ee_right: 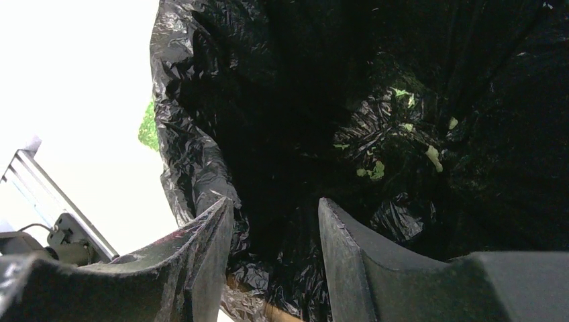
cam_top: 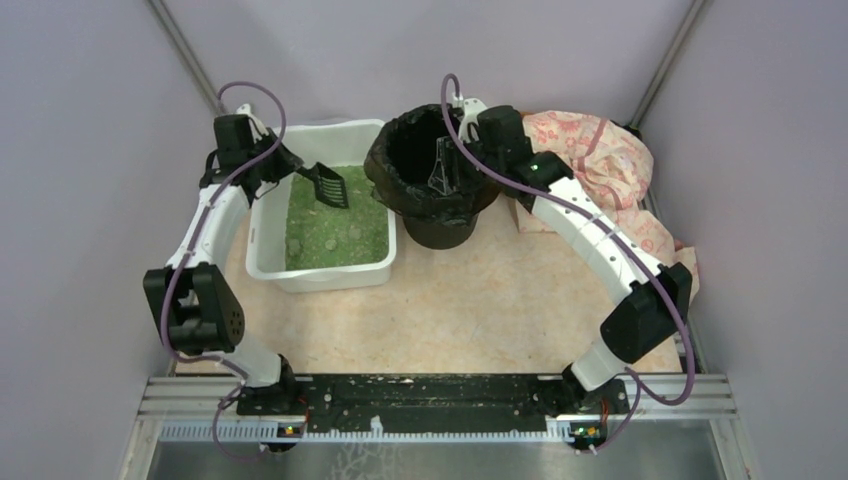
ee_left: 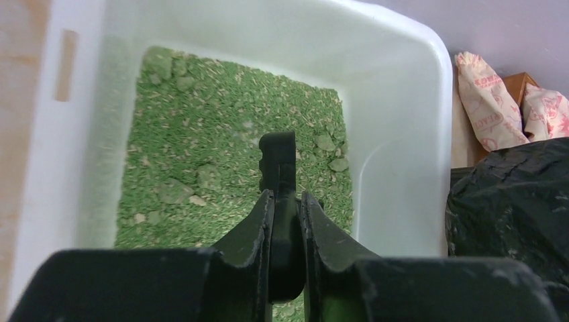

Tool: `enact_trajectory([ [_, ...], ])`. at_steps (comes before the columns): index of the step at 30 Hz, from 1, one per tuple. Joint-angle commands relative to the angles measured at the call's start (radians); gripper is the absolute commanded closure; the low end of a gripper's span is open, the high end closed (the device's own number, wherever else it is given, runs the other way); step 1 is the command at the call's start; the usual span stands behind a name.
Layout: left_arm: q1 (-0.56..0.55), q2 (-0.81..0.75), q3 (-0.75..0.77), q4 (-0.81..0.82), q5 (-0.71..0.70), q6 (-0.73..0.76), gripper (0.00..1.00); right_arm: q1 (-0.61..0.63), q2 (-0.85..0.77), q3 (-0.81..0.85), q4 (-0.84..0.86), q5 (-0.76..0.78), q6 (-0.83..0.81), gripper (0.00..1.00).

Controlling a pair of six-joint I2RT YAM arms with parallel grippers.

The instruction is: Clean the litter box

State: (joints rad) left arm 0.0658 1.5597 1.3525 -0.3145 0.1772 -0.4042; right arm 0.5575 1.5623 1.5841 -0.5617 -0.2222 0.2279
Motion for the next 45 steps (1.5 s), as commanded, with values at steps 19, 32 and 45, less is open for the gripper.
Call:
enact_trajectory([
  [19,-0.048,0.379,0.154,0.181,0.18,-0.118,1.0,-0.007,-0.077,0.103,0.078,-0.078,-0.04,0.5],
  [32,-0.041,0.477,0.001,0.418,0.528,-0.352,1.0,-0.007,-0.071,0.068,0.072,-0.035,-0.03,0.5],
  [45,0.057,0.41,-0.081,0.438,0.594,-0.361,1.0,-0.007,-0.073,0.054,0.08,-0.028,-0.012,0.5],
])
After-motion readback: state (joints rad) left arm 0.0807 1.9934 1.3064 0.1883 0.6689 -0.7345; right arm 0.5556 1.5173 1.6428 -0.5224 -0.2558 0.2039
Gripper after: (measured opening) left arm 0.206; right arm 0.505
